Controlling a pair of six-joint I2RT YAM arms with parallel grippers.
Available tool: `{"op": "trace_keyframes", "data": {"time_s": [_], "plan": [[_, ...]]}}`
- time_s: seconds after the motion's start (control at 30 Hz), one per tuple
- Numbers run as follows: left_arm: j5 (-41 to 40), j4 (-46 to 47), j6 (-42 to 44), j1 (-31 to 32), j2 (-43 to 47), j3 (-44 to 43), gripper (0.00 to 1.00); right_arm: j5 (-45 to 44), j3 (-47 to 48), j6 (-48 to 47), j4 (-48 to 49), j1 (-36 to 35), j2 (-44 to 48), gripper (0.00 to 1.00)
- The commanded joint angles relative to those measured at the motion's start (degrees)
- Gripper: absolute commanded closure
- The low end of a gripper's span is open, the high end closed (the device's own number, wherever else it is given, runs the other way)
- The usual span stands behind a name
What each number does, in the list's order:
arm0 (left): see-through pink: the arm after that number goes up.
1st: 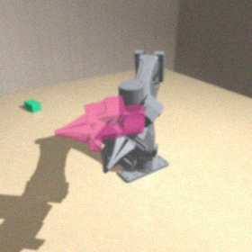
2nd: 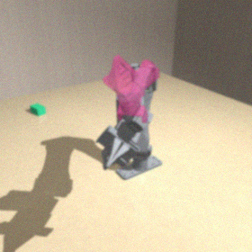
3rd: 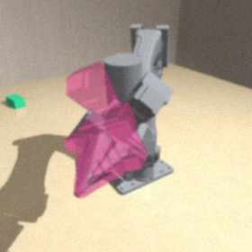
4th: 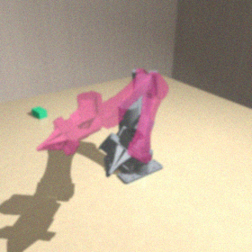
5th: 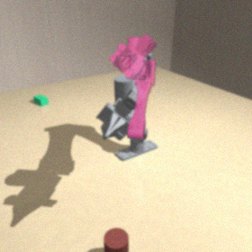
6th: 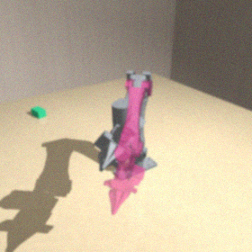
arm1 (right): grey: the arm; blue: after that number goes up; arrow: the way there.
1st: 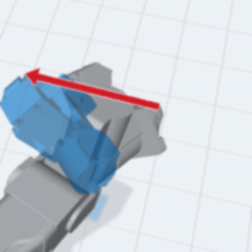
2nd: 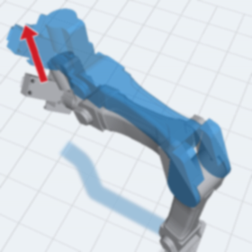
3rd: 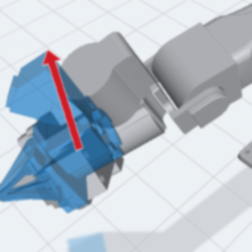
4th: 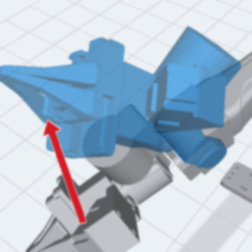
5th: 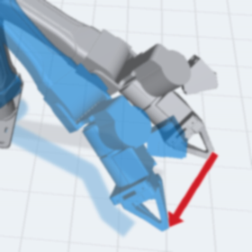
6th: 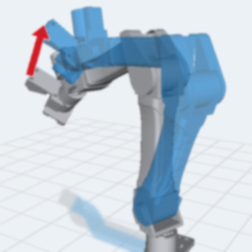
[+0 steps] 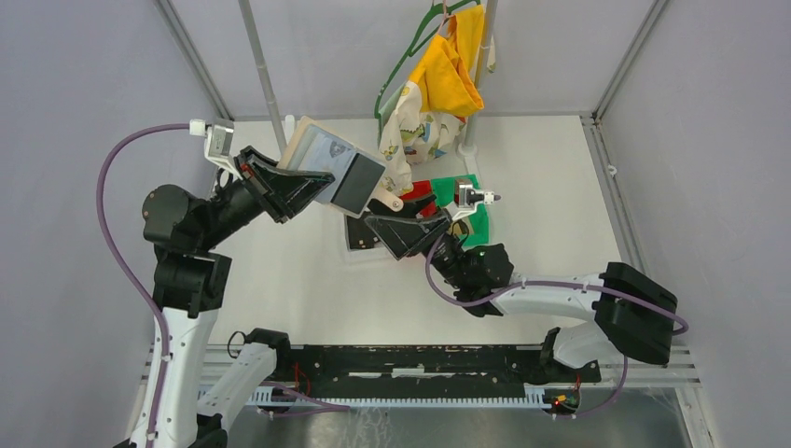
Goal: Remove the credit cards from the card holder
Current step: Remove the credit card from the card holder.
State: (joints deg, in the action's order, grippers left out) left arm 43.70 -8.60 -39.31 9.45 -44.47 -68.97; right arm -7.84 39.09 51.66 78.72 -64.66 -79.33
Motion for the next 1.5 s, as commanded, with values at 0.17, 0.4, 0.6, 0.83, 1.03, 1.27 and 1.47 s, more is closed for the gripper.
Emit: {"op": "trace_keyframes", "data": {"time_s": [0.17,0.4,0.6,0.83,1.03,1.27,1.47], "plan": [[1.00,5.38,-4.11,-0.11,1.90,-0.90,0.84,1.03,9.60,4.37,9.52,-1.01,-5.56,0.12],[0.38,3.40,-2.82,-0.11,2.47,-0.58,0.84,3.41,9.87,3.81,12.38,-0.97,-5.20,0.76],[0.12,1.64,-2.18,-0.09,3.48,1.23,0.77,9.49,11.64,-2.91,-5.56,0.10,0.67,0.90],[0.43,3.32,-4.57,-0.14,4.51,4.36,0.77,10.40,11.39,-3.51,-7.74,0.86,1.28,0.54],[0.51,2.18,-3.71,-0.14,4.54,3.39,0.76,12.79,12.60,-2.17,-8.06,1.18,-0.25,0.93],[-5.58,-14.38,18.33,-0.10,4.37,-1.37,0.18,19.63,21.03,-19.44,-46.08,4.66,8.60,1.00],[-3.00,-27.36,44.21,-0.11,3.20,-6.04,0.10,26.05,38.28,-41.82,-88.59,5.30,6.65,1.00]]}}
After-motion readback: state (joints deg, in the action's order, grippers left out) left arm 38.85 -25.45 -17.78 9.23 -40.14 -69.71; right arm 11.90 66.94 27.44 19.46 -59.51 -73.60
